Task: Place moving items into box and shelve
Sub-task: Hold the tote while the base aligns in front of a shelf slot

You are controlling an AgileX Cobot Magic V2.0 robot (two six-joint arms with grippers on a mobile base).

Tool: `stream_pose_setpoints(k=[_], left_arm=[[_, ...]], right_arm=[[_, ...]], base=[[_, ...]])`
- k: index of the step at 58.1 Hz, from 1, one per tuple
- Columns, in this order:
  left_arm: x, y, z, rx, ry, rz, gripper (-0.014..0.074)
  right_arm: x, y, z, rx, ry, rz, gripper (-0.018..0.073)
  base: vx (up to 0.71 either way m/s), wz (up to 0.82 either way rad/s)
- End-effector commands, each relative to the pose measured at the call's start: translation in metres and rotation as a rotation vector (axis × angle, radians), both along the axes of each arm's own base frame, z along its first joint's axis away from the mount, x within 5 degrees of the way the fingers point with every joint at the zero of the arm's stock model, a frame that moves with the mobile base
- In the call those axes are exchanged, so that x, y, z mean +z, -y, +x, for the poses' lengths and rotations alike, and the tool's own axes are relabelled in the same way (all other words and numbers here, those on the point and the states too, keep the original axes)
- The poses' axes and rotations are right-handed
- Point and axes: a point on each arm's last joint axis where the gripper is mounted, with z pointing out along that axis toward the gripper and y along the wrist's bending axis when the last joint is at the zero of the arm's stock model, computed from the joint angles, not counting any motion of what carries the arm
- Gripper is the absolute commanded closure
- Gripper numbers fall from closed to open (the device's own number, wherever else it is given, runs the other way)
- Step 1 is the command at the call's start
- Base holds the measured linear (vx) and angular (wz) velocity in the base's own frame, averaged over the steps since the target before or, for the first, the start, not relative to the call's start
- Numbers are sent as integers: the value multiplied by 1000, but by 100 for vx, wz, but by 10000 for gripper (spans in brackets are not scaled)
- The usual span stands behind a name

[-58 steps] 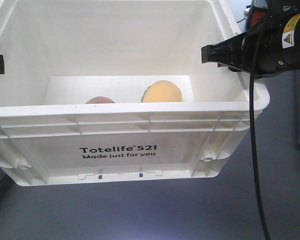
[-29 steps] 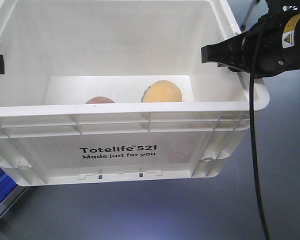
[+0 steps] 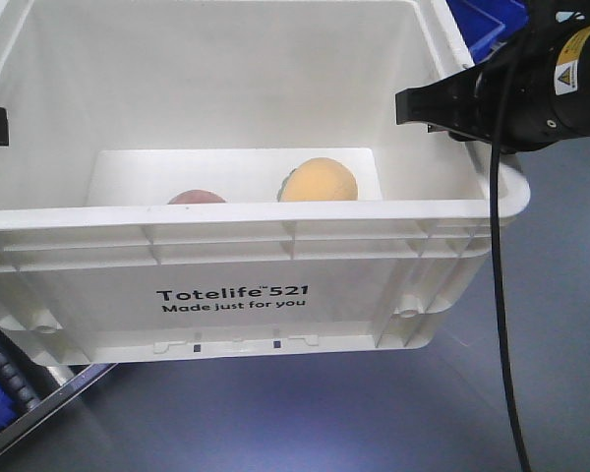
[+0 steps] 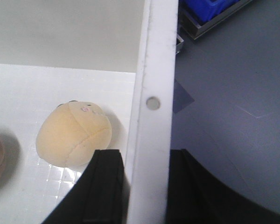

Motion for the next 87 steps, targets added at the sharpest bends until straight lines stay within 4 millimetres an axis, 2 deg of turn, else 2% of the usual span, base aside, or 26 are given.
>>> stream_pose_setpoints(k=[1, 87], left_arm=[[30, 0, -3, -26, 220, -7, 456], [30, 0, -3, -26, 220, -7, 456]], right_arm=[[32, 4, -1, 38, 203, 23, 447], [32, 4, -1, 37, 203, 23, 447]], base=[[6, 49], [5, 46]])
